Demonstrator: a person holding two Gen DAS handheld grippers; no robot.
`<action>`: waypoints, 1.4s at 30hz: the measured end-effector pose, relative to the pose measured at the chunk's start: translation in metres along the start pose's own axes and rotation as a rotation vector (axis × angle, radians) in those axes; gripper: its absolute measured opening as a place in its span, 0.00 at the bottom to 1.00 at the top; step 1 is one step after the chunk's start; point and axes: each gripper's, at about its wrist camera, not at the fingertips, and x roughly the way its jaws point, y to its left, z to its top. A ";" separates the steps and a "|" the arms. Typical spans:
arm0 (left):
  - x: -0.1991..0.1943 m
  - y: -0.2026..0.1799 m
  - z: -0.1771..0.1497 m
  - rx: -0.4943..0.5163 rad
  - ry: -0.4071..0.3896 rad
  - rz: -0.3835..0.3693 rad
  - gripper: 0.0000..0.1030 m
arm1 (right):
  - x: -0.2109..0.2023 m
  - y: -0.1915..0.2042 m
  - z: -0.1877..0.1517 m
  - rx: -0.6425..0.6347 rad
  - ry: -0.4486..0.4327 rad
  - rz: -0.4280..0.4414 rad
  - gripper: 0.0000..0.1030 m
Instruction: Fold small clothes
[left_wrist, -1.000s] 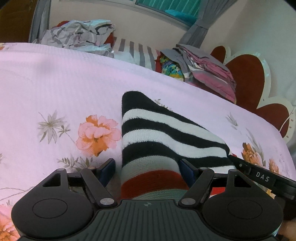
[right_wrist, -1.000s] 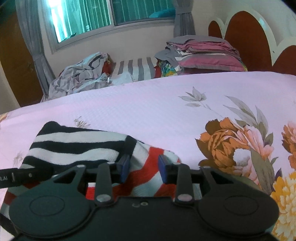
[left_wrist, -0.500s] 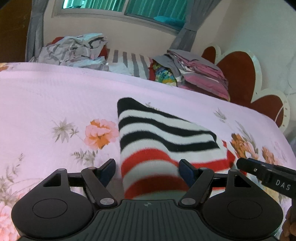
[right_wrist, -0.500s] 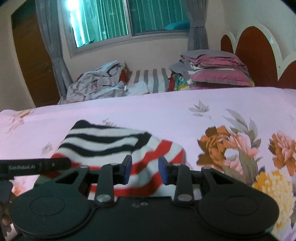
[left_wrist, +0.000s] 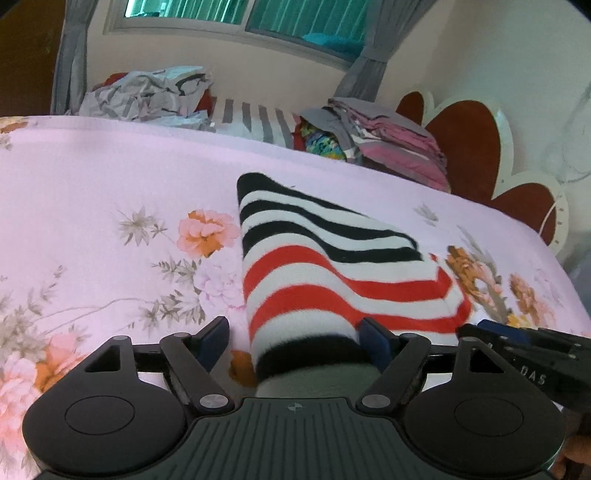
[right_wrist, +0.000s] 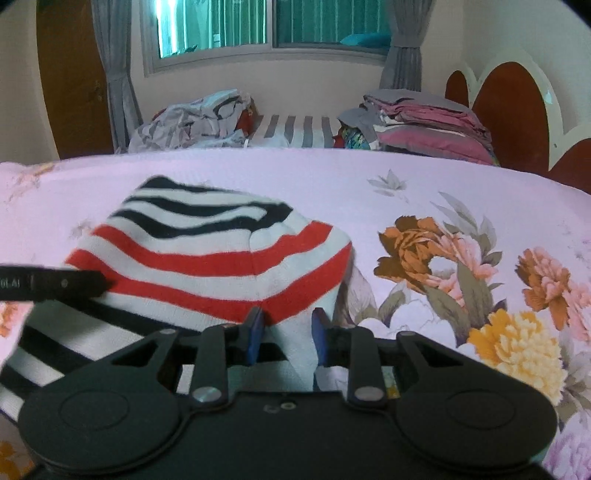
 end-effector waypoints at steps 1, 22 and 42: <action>-0.004 0.000 -0.002 -0.004 0.003 -0.009 0.74 | -0.006 -0.001 -0.001 0.006 -0.006 0.013 0.28; -0.015 0.002 -0.040 -0.042 0.059 -0.018 0.75 | -0.052 -0.023 -0.061 0.122 0.080 0.074 0.28; 0.007 0.009 -0.003 -0.133 0.125 -0.037 0.83 | -0.002 -0.078 -0.010 0.463 0.135 0.312 0.75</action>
